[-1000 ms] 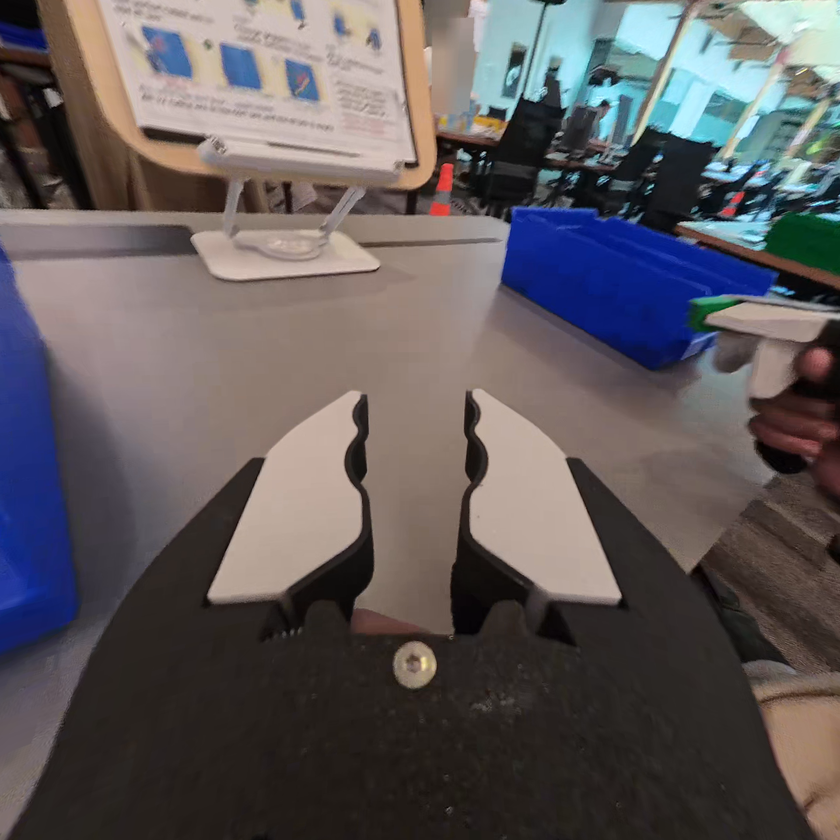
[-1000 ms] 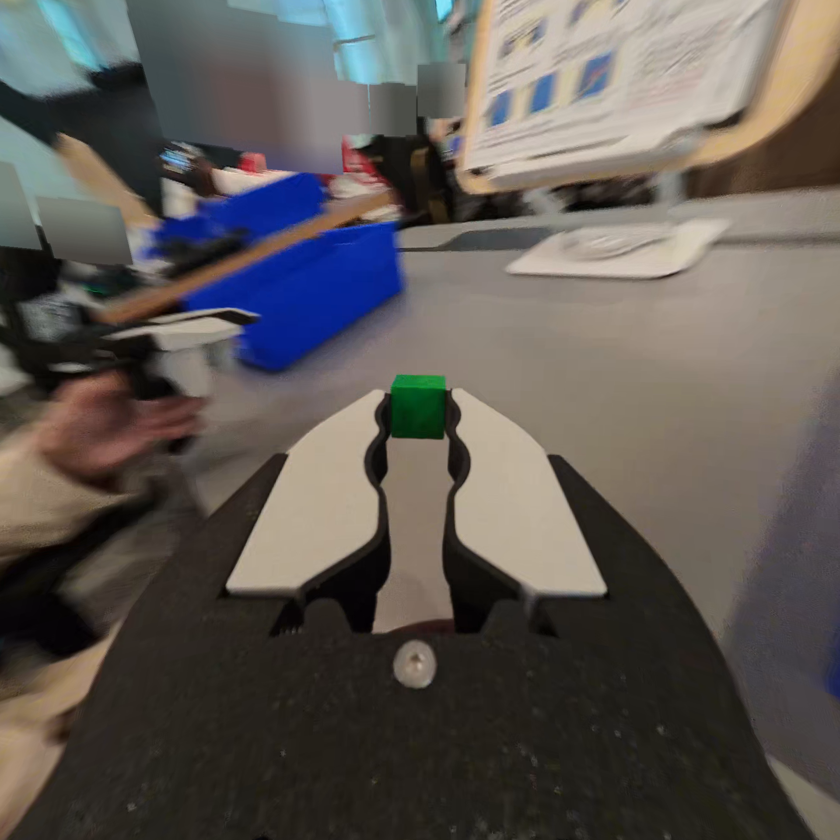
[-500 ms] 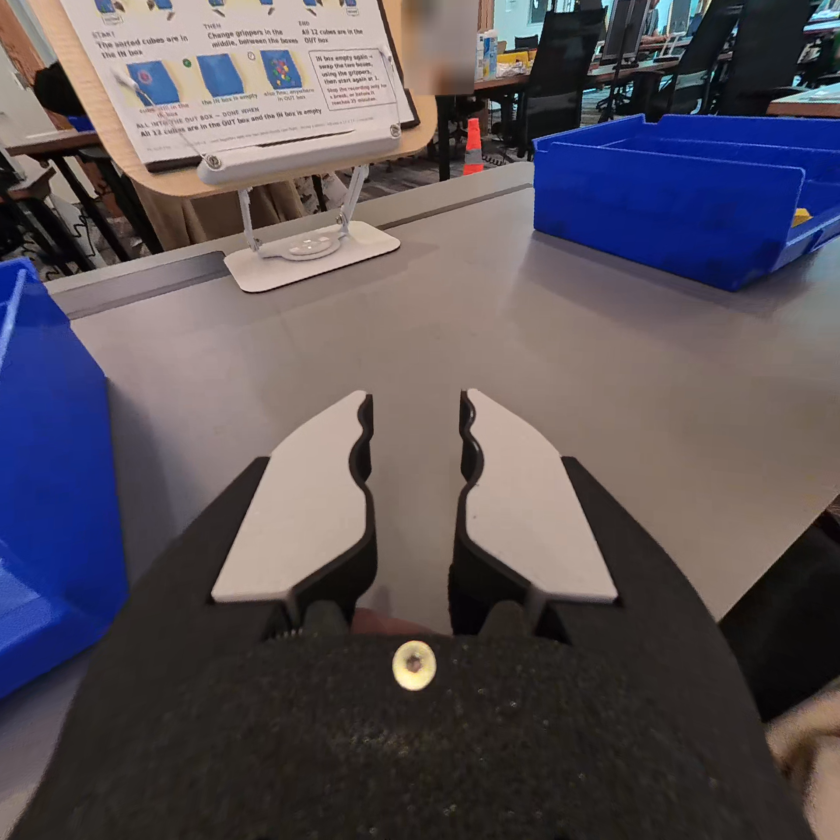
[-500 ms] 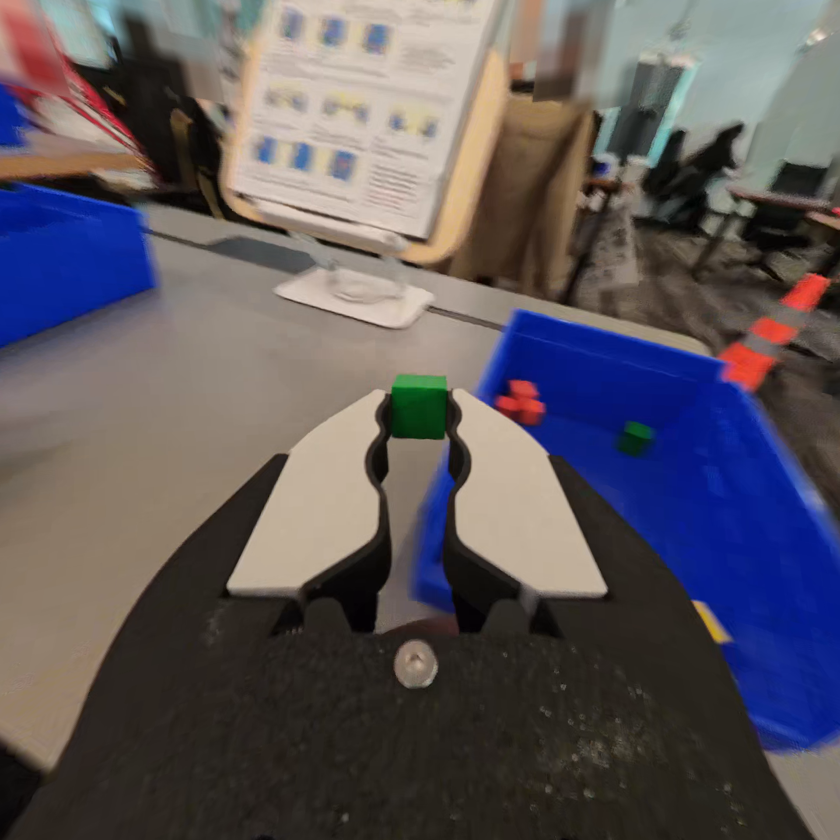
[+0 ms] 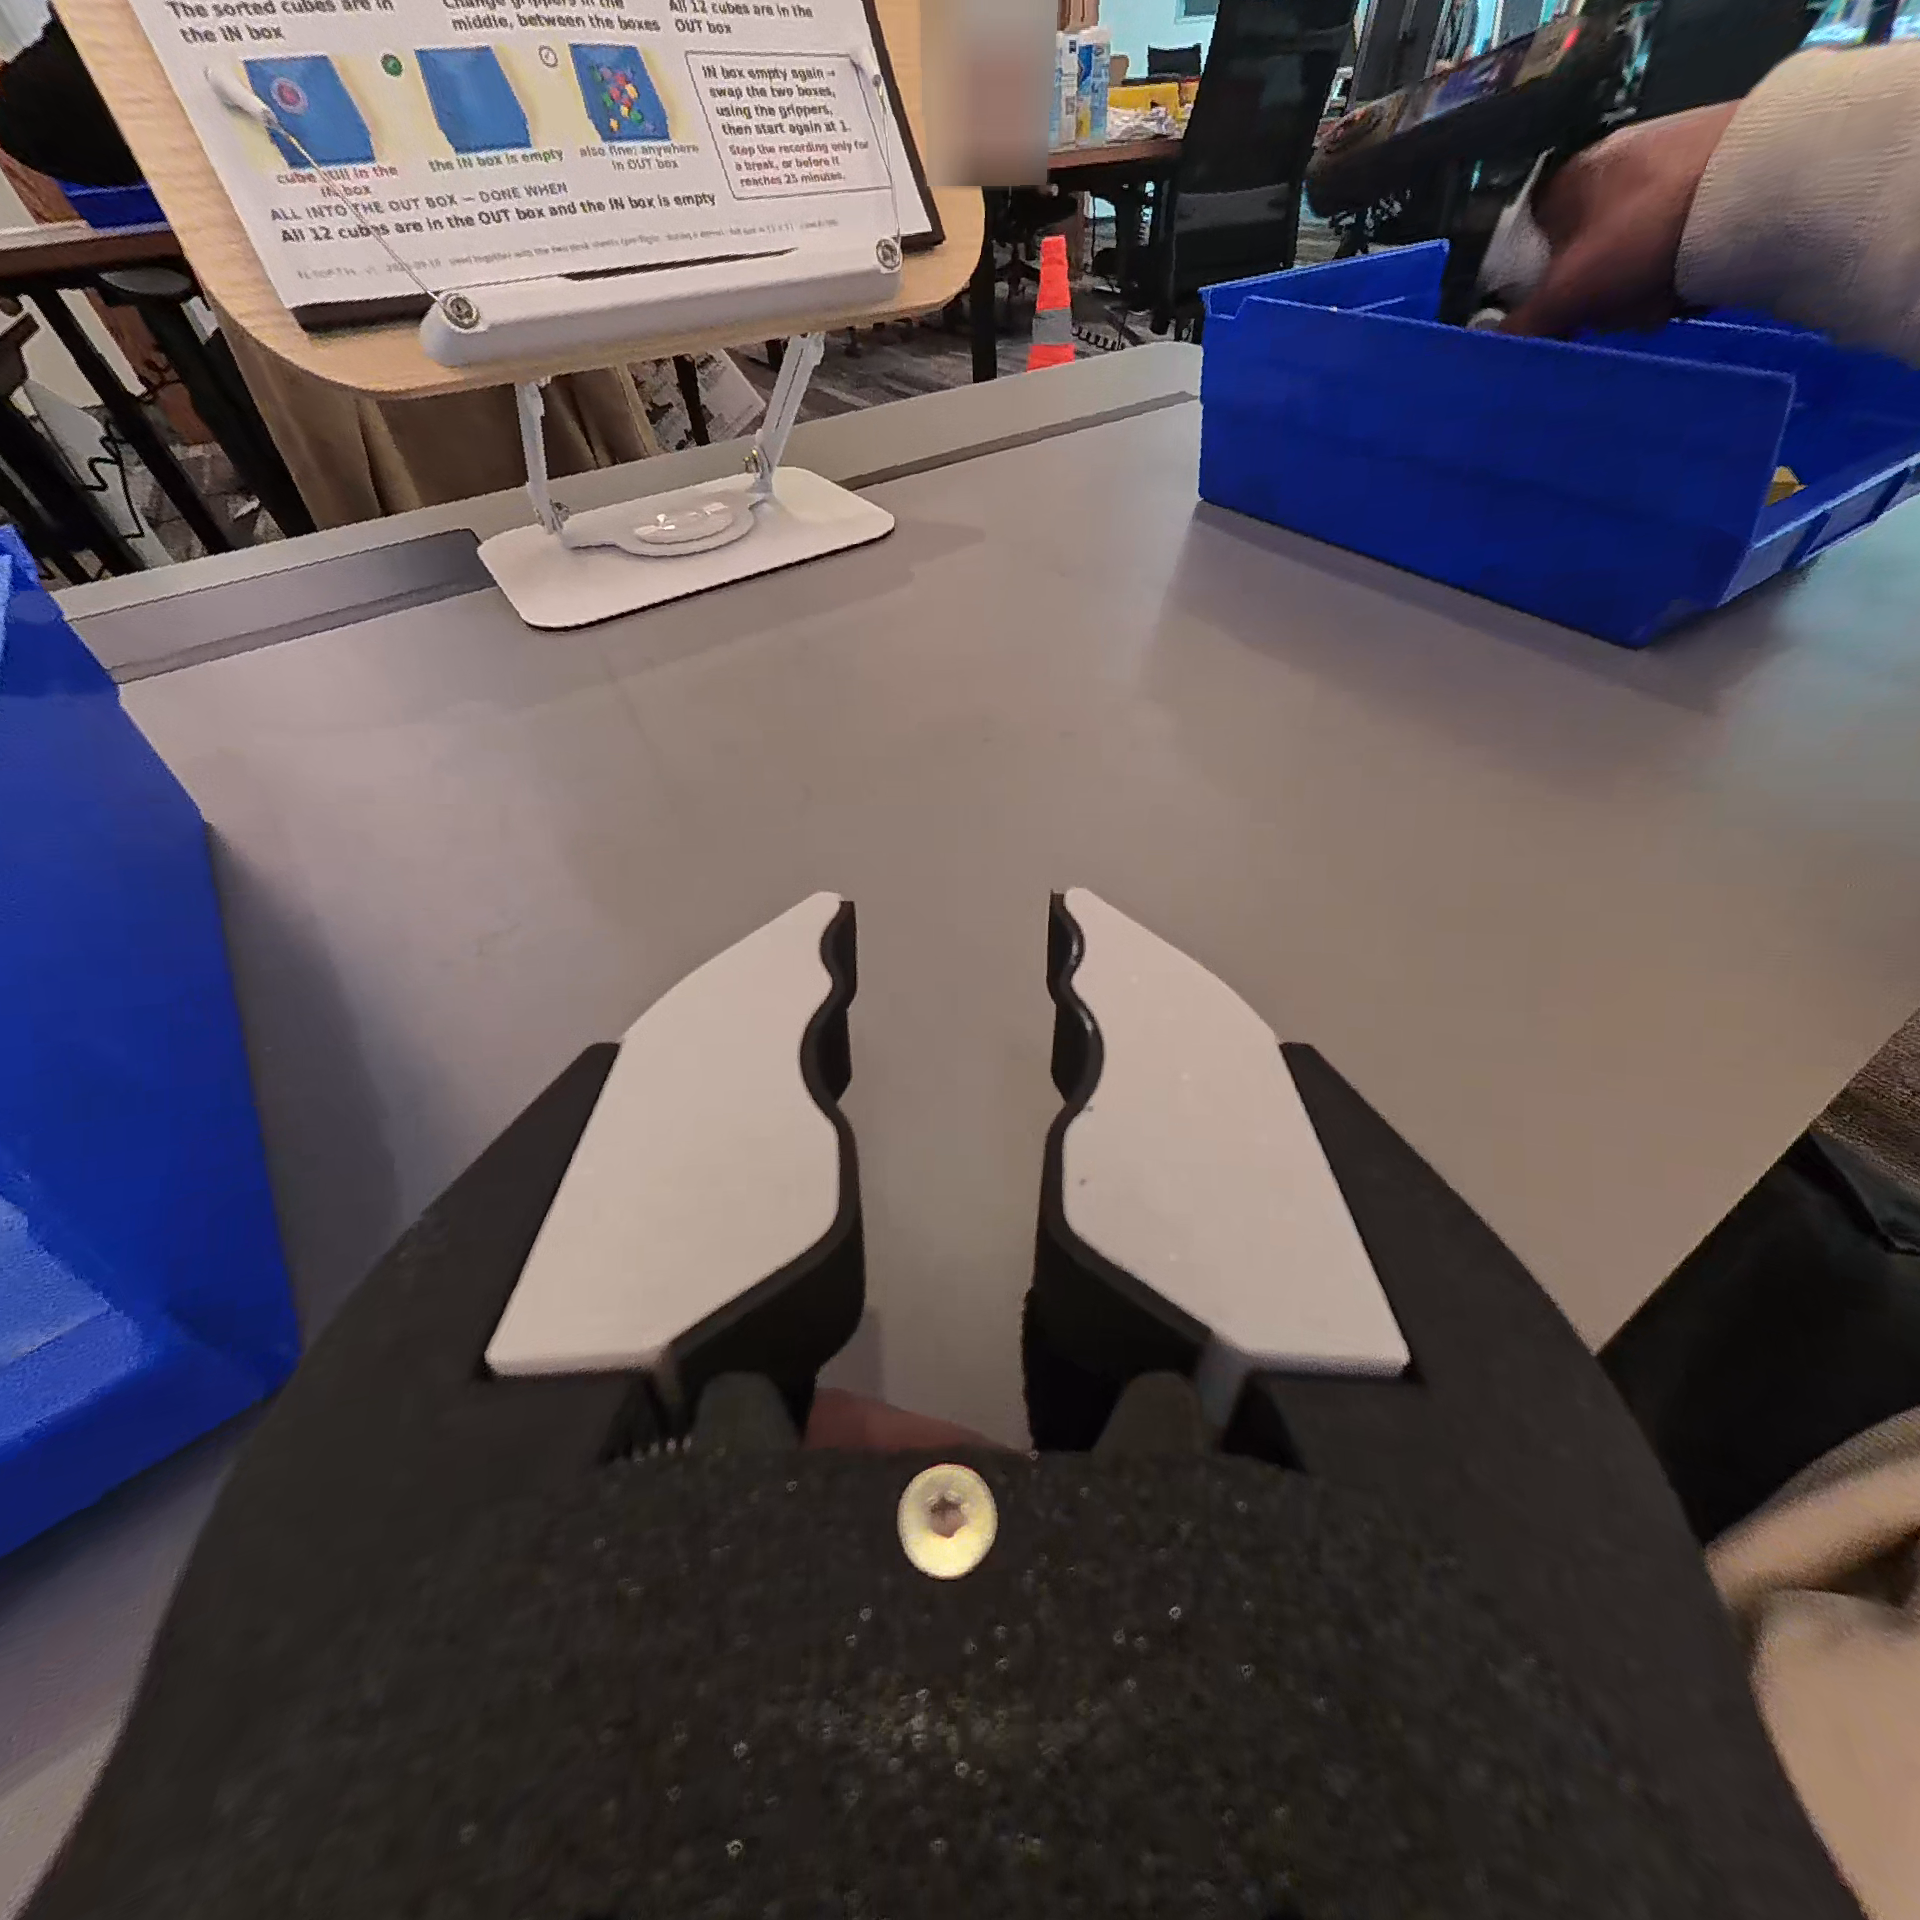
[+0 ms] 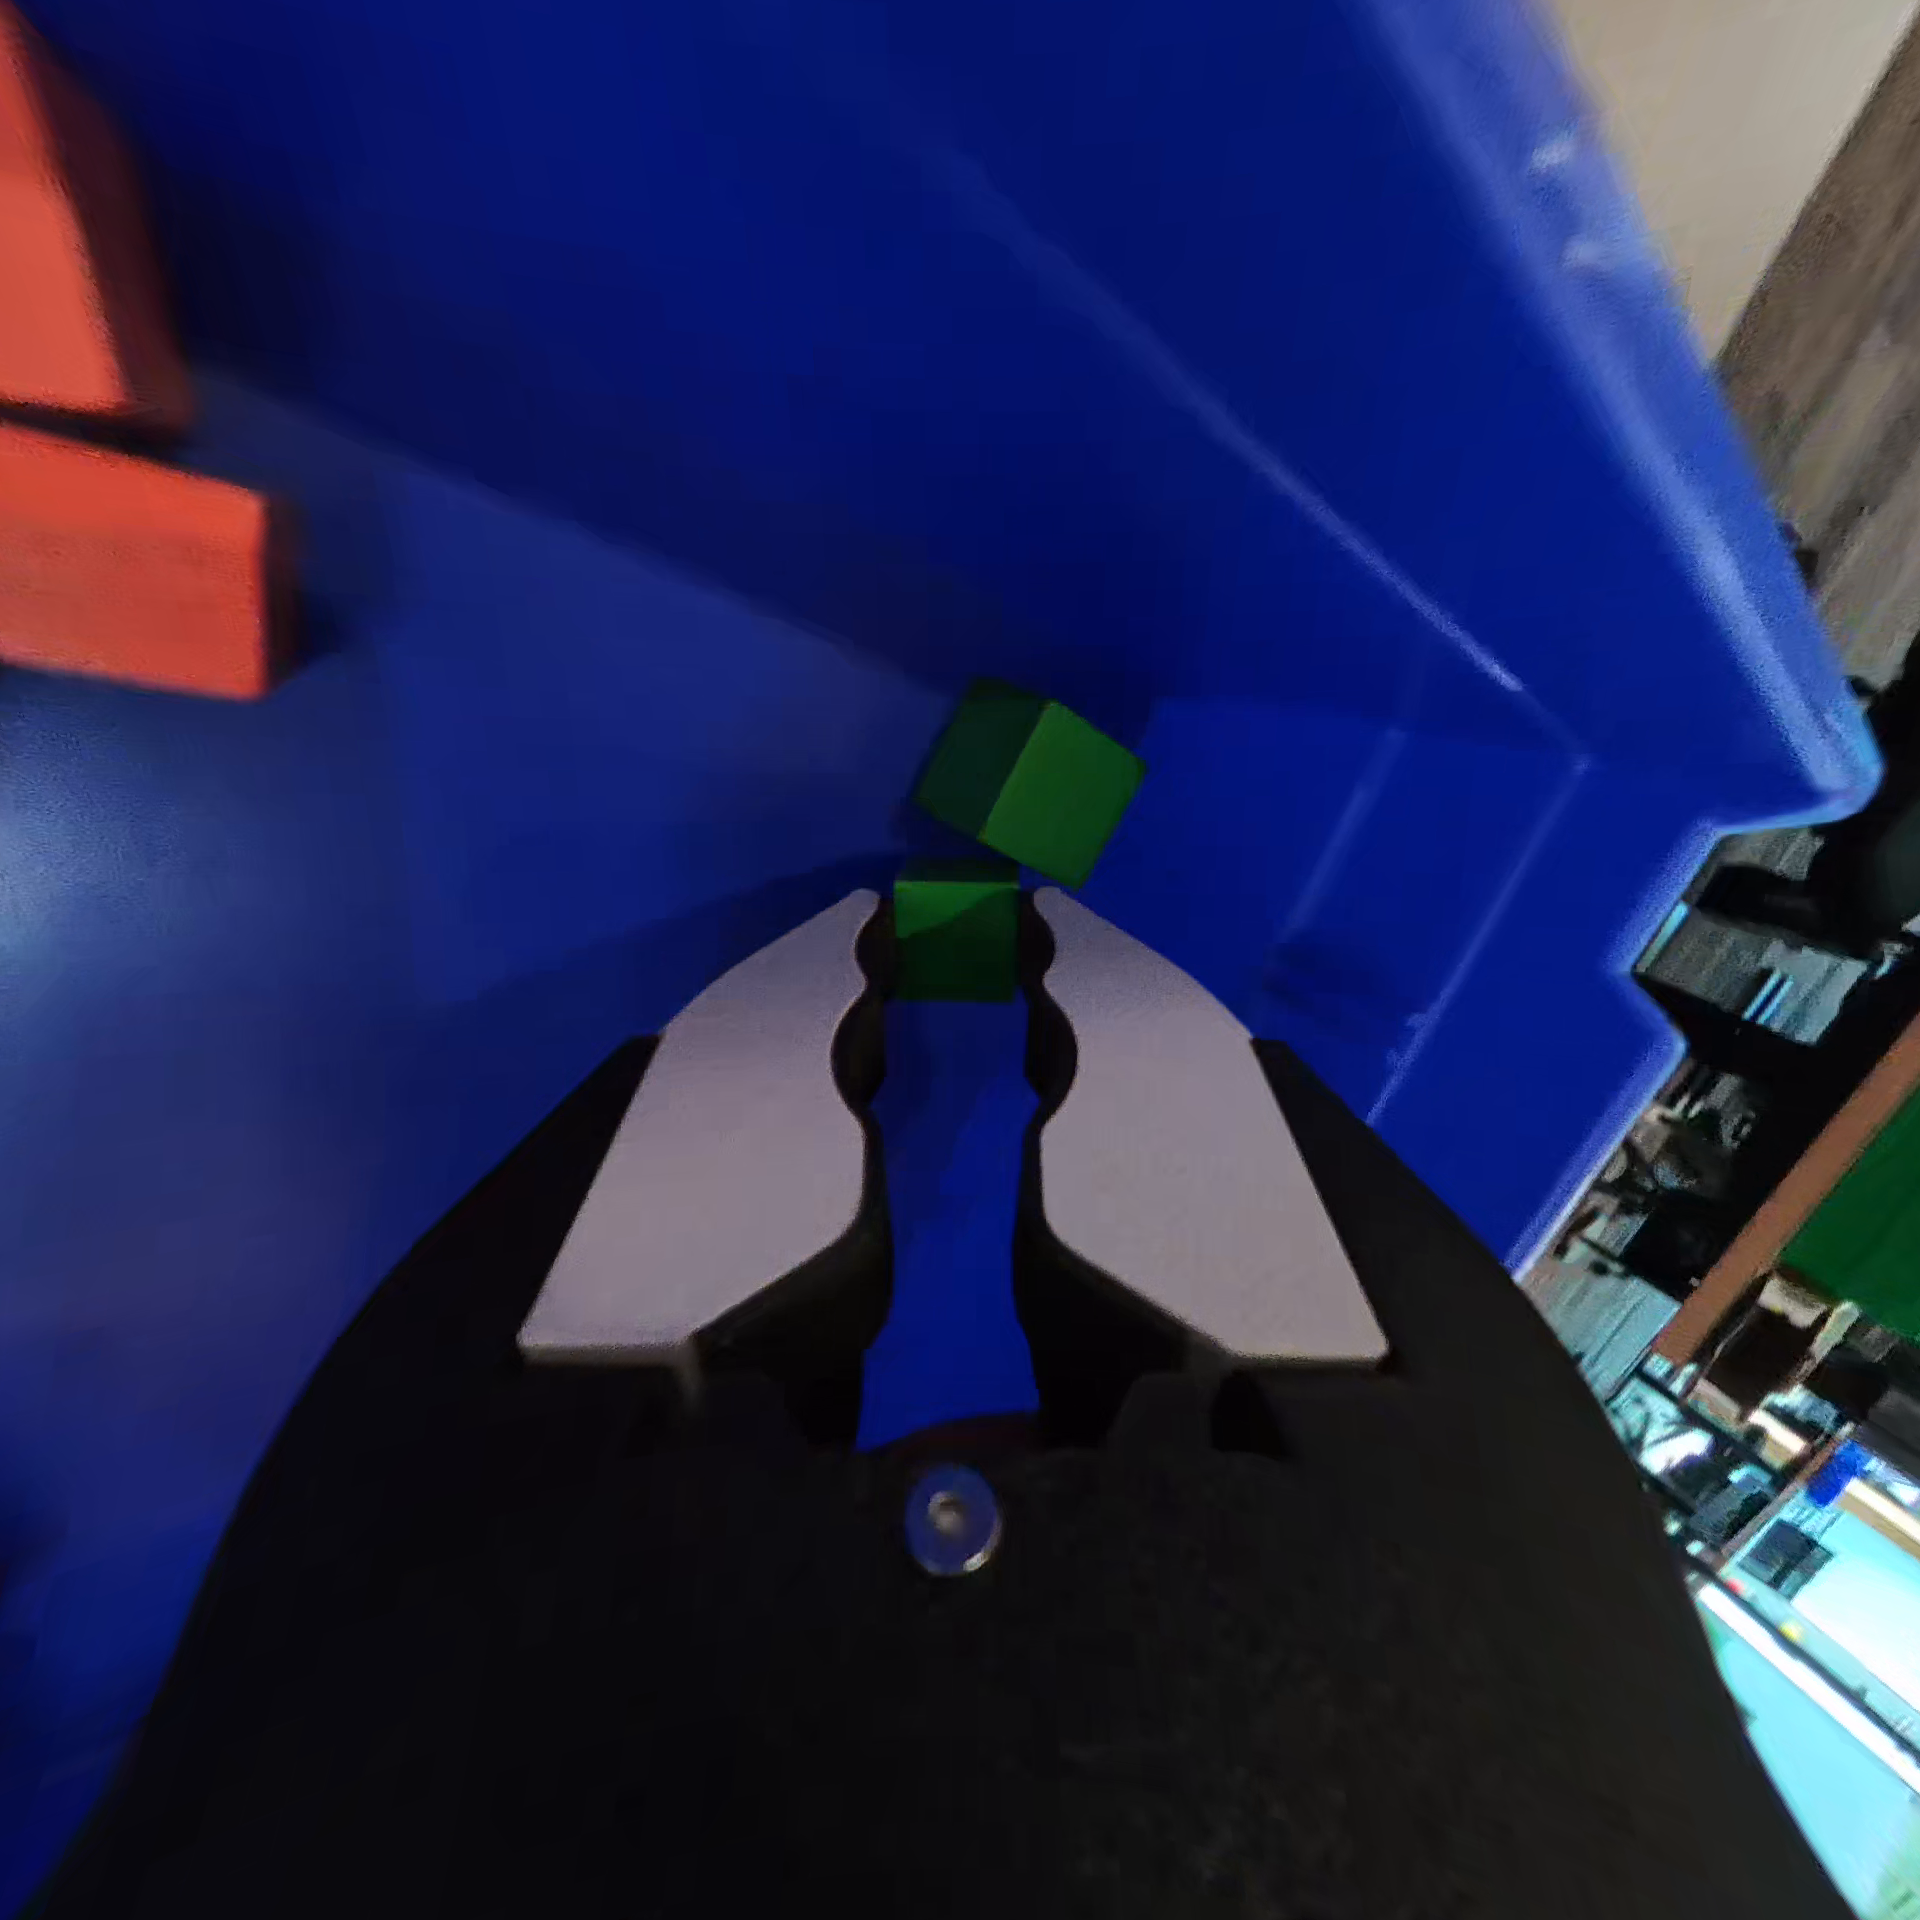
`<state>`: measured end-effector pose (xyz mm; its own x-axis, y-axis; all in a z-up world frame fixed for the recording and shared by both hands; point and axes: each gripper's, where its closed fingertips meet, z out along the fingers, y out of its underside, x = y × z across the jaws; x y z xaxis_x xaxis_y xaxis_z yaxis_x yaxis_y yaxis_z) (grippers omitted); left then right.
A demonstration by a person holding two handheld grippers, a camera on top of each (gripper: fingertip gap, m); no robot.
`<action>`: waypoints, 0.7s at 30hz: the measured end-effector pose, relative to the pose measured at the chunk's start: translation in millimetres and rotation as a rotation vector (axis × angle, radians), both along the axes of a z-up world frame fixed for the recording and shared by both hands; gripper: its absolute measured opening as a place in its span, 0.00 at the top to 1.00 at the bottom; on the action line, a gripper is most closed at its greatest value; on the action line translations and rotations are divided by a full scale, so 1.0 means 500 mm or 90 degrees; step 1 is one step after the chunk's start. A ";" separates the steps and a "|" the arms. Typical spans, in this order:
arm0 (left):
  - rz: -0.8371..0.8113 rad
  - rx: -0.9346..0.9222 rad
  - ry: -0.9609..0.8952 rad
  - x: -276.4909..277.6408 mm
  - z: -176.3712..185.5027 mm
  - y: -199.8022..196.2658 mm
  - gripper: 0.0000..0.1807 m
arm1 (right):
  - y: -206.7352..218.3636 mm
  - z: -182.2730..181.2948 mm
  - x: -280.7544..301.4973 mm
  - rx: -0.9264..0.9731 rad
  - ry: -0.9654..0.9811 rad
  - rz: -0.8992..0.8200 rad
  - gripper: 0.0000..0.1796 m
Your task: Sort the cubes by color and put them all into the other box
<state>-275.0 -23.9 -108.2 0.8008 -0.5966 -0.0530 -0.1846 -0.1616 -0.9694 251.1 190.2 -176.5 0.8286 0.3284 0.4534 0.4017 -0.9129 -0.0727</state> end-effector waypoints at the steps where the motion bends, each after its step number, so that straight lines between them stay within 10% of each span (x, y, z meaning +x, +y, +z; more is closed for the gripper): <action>1: 0.000 0.003 0.000 -0.002 0.001 -0.002 0.81 | 0.006 -0.003 0.007 0.003 0.002 -0.017 0.87; 9: 0.000 -0.003 0.000 -0.008 -0.001 0.000 0.80 | 0.017 -0.009 0.030 0.036 0.030 -0.060 0.80; 13: 0.003 -0.007 0.006 -0.009 -0.004 -0.001 0.80 | -0.027 0.116 -0.043 0.184 0.124 -0.023 0.75; 18: 0.013 -0.024 0.013 -0.015 -0.011 0.003 0.79 | -0.244 0.308 -0.380 0.494 0.543 0.200 0.78; 21: 0.009 -0.032 0.020 -0.016 -0.015 0.004 0.77 | -0.397 0.292 -0.560 0.542 0.798 0.259 0.80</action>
